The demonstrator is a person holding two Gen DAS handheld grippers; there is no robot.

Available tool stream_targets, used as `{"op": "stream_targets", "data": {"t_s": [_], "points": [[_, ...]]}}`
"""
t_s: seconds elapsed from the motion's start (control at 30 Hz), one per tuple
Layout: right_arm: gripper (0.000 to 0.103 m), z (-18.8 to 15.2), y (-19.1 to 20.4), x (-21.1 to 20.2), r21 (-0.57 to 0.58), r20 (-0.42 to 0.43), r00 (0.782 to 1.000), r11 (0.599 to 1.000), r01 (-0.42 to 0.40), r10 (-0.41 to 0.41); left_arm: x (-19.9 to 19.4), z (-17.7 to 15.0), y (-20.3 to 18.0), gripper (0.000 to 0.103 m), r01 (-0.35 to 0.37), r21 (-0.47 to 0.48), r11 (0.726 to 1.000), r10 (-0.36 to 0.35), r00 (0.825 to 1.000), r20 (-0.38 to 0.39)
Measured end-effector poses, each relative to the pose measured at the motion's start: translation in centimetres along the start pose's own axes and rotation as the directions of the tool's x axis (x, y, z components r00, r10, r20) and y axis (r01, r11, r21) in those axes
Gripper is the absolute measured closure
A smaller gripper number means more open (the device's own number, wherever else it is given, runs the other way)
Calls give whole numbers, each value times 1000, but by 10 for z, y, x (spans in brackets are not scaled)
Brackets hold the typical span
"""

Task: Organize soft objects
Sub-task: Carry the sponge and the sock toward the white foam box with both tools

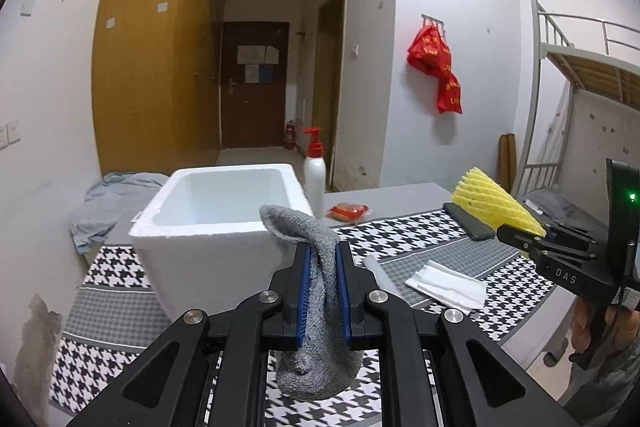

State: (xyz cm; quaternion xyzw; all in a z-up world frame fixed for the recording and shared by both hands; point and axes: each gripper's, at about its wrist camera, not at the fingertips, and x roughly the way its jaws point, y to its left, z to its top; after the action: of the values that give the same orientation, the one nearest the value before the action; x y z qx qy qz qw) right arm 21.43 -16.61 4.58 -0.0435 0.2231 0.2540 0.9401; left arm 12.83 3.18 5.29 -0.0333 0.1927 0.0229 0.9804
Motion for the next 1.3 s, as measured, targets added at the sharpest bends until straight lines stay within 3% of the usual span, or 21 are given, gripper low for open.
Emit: {"op": "stream_targets", "data": {"t_s": [0.77, 1.3], "points": [[73, 21, 58, 13, -109, 16, 993, 988, -112, 115, -34, -13, 51, 89, -147, -92, 985, 150, 988, 29], [73, 41, 88, 33, -153, 20, 976, 965, -213, 218, -43, -25, 82, 89, -292, -132, 947, 296, 955, 9]]}}
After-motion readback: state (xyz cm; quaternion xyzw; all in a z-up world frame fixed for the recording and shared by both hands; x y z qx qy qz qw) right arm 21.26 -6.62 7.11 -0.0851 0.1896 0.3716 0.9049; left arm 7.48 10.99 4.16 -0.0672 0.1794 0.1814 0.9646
